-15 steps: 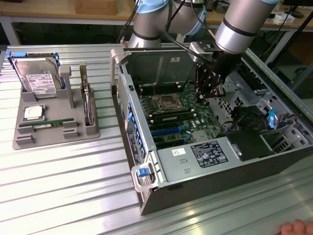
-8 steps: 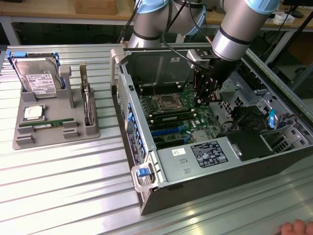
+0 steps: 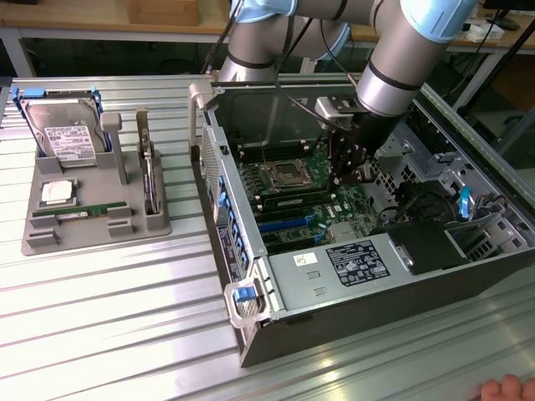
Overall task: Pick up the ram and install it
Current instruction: 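Press down the ram until it locks into place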
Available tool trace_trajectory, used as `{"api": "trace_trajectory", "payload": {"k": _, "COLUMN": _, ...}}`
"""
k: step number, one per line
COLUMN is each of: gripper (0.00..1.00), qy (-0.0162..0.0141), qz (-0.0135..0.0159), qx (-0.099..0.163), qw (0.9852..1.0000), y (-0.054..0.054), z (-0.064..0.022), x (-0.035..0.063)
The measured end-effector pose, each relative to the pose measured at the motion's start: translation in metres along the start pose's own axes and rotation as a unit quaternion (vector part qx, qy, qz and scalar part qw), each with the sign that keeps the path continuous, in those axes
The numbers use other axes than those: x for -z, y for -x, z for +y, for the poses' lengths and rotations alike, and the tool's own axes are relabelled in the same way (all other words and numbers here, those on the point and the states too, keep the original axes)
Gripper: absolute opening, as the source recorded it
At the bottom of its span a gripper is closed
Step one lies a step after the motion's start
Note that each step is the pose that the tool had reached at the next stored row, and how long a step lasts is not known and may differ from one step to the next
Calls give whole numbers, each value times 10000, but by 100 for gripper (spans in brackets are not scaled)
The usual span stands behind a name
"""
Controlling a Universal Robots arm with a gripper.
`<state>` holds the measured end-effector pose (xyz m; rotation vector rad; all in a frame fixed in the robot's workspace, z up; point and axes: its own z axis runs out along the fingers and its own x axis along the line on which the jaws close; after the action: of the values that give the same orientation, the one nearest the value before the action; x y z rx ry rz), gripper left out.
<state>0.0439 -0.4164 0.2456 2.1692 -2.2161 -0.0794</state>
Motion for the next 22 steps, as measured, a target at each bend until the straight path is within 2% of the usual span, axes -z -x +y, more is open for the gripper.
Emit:
{"api": "trace_trajectory", "payload": {"k": 11, "gripper": 11, "qy": 0, "qz": 19, "qx": -1, "qw": 10000, "y": -2, "z": -8, "x": -125}}
{"api": "trace_trajectory", "payload": {"k": 17, "gripper": 11, "qy": 0, "qz": 16, "qx": -1, "qw": 10000, "y": -1, "z": -9, "x": -137}}
{"api": "trace_trajectory", "payload": {"k": 19, "gripper": 11, "qy": 0, "qz": 25, "qx": -1, "qw": 10000, "y": -3, "z": -11, "x": -162}}
{"api": "trace_trajectory", "payload": {"k": 22, "gripper": 11, "qy": 0, "qz": 18, "qx": -1, "qw": 10000, "y": -1, "z": -11, "x": -168}}
